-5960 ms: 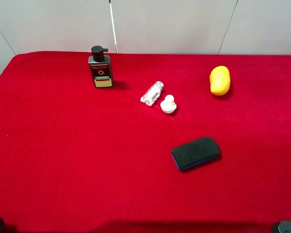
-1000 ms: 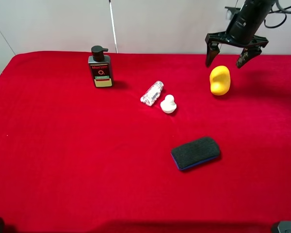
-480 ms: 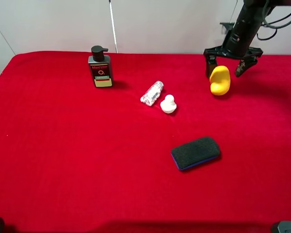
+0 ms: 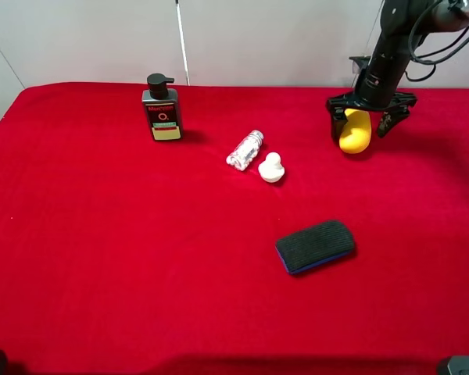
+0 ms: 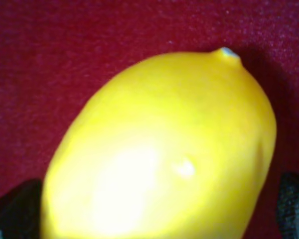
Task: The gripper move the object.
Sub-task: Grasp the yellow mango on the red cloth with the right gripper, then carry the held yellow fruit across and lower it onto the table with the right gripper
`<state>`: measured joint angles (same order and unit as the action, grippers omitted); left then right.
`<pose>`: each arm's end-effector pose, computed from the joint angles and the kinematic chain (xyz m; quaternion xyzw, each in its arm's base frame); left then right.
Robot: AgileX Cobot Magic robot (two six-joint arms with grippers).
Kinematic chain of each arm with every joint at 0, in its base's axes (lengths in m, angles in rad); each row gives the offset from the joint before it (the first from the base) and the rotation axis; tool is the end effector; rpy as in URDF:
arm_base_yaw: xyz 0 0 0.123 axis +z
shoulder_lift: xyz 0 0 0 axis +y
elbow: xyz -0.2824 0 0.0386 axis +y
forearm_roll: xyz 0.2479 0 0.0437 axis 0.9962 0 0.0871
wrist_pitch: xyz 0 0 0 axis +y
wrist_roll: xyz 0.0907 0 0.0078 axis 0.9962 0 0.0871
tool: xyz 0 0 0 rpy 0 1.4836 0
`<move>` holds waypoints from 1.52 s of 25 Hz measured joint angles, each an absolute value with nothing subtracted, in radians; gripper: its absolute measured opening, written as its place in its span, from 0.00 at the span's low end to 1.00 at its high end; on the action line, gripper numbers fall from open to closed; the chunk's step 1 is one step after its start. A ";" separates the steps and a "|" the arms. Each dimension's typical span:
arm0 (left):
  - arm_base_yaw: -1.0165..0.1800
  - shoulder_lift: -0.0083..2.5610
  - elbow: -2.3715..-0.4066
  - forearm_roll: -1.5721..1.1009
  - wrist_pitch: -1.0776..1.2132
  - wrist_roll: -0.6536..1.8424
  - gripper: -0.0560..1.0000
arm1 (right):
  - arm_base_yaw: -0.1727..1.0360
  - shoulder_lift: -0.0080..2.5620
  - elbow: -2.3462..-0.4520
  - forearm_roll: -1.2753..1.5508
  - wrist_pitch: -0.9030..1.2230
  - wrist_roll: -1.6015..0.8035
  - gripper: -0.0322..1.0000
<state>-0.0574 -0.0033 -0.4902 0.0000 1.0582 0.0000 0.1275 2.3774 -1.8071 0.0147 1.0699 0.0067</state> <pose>-0.0041 0.0002 0.2746 0.0245 0.8539 -0.0149 0.5196 0.4604 0.0602 0.1025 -0.0569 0.9983 0.0071 0.0084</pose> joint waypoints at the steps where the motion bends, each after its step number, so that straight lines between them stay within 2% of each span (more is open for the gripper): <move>1: -0.057 -0.003 -0.490 0.000 1.058 0.000 0.99 | 0.127 2.379 -1.807 0.008 1.070 0.009 0.70; 7: -0.057 -0.003 -0.490 0.000 1.058 0.000 0.99 | 0.127 2.383 -1.807 0.000 1.067 0.015 0.70; 9: -0.057 -0.003 -0.490 0.000 1.058 0.000 0.99 | 0.127 2.383 -1.807 0.006 1.067 0.018 0.63; 12: -0.057 -0.003 -0.490 0.000 1.058 0.000 0.99 | 0.127 2.383 -1.807 0.006 1.067 0.019 0.46; 31: -0.057 -0.003 -0.490 0.000 1.058 0.000 0.99 | 0.127 2.366 -1.808 0.016 1.063 0.020 0.47; 38: -0.057 -0.003 -0.490 0.000 1.058 0.000 0.99 | 0.127 2.354 -1.876 0.018 1.119 0.020 0.47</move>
